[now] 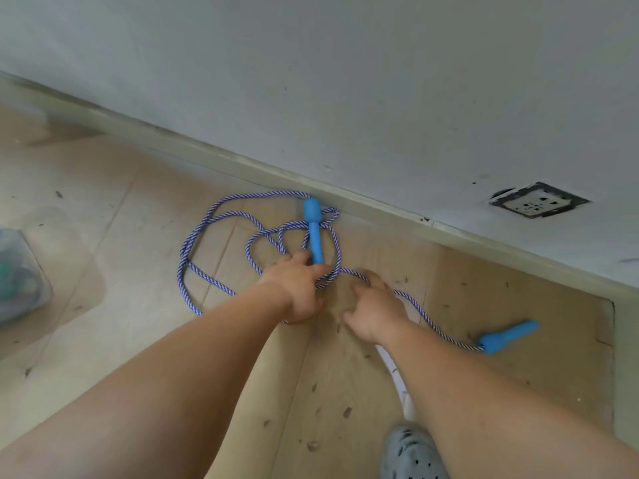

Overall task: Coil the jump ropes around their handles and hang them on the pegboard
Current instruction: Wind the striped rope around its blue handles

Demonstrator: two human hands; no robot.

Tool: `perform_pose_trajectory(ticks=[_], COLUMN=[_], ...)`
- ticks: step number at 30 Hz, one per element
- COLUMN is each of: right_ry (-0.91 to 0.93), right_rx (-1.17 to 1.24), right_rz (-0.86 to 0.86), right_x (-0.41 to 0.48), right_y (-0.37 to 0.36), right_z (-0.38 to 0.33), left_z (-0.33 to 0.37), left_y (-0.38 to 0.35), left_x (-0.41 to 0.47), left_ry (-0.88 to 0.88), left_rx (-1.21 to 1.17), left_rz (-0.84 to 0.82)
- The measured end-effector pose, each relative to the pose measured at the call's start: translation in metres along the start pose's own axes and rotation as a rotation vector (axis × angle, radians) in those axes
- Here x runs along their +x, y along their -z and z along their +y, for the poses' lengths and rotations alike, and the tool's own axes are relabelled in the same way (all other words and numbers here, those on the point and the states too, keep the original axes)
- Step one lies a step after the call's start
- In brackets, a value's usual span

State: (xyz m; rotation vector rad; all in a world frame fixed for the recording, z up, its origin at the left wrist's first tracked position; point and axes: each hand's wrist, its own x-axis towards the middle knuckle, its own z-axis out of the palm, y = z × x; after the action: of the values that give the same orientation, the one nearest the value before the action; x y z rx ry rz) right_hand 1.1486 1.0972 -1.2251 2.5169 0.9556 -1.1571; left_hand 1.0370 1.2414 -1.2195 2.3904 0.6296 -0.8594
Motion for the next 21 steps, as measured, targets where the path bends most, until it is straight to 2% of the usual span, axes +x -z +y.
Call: perform_pose_trajectory(ticks=[2,4,7,9,11,16,18,21], right_ry=[0.035,0.060,0.065,0.078,0.081,0.125,0.133,0.117], right_rx=[-0.055,-0.108,-0.010,0.053,0.111,0.137,0.087,-0.014], right_rz=[0.008,-0.009,-0.025,-0.032,-0.015,-0.018,-0.061,-0.122], right_x=[-0.006,-0.008,-0.013,-0.020,-0.026,-0.049,-0.069,-0.121], right_y=[-0.005,-0.012,-0.016,-0.011,-0.004,0.013,0.023,0.049], right_z=[0.002,0.000,-0.007,-0.017,-0.025,-0.039,-0.041,-0.043], left_z=[0.007,0.011,0.004,-0.005,-0.014,-0.025,-0.023,-0.008], left_y=[-0.004,-0.008,-0.016,-0.020,-0.019,0.012,0.034,0.077], left_x=[0.007,0.007,0.003,-0.005,-0.017,-0.050,-0.074,-0.133], left_ry=[0.036,0.068,0.122,0.153,0.181,0.362,0.402,0.343], left_rx=[0.058,0.146,0.168,0.085,-0.133,-0.960,-1.257,-1.684], left_rz=[-0.042,-0.004,0.110,0.156,0.262,0.486,0.508,0.444])
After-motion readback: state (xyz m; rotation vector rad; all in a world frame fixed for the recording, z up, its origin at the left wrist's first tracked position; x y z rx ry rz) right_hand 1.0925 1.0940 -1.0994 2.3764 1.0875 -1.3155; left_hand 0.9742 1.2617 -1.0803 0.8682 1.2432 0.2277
